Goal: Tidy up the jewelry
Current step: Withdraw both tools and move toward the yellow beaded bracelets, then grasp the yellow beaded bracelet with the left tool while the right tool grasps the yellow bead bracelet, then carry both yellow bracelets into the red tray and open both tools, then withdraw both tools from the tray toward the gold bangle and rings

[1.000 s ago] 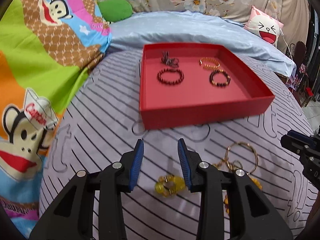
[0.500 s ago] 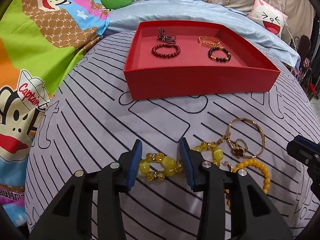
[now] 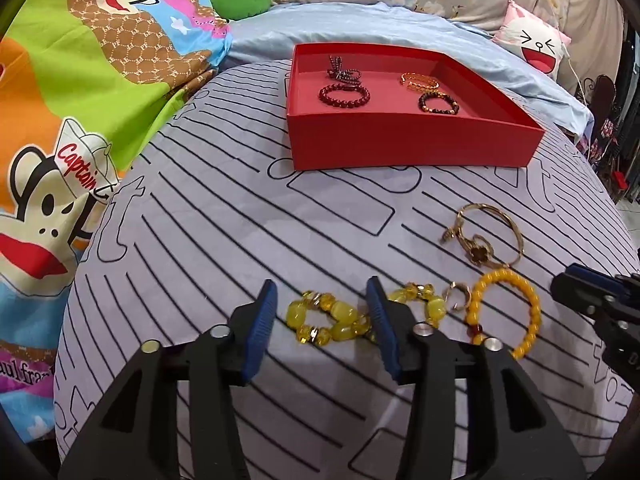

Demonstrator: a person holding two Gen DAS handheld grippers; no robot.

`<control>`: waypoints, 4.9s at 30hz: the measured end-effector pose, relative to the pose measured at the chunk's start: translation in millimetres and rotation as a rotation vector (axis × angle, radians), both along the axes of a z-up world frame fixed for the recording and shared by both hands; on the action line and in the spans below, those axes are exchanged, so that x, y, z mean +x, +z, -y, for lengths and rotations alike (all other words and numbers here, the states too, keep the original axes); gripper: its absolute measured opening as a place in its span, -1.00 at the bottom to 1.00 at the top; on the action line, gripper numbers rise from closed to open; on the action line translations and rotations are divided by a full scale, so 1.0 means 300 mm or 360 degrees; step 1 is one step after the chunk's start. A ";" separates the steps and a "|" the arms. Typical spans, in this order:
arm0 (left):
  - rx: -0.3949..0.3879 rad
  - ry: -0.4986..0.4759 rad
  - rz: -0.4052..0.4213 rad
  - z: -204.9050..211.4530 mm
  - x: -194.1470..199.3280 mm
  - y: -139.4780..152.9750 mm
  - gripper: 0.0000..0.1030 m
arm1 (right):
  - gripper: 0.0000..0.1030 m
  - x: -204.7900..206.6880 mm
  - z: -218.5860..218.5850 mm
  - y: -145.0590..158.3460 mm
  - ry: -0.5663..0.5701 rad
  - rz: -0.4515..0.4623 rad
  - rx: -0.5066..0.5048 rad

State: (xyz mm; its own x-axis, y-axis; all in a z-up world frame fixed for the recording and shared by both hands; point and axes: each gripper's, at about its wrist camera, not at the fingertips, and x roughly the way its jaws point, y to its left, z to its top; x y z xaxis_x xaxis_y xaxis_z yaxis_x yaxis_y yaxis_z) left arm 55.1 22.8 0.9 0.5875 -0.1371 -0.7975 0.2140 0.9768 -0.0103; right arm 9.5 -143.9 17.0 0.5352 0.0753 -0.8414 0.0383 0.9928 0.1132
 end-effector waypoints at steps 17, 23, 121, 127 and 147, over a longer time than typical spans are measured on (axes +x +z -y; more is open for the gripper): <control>-0.0034 -0.0018 -0.0018 -0.002 -0.075 -0.017 -0.09 | -0.51 -0.016 -0.049 -0.055 0.0048 -0.0029 -0.0066; -0.0039 -0.0022 -0.0009 -0.034 -0.105 -0.018 -0.09 | -0.54 -0.036 -0.051 -0.058 0.0056 -0.0014 -0.0100; -0.0059 -0.0043 0.0169 0.094 0.526 0.150 -0.79 | -0.76 0.554 0.120 0.070 -0.0057 0.0162 -0.0157; -0.0060 -0.0031 0.0188 0.089 0.509 0.167 -0.79 | -0.76 0.528 0.119 0.100 -0.0057 0.0196 -0.0145; -0.0155 -0.0071 0.0205 0.071 0.298 0.216 -0.79 | -0.68 0.277 0.100 0.166 -0.0038 0.0252 -0.0065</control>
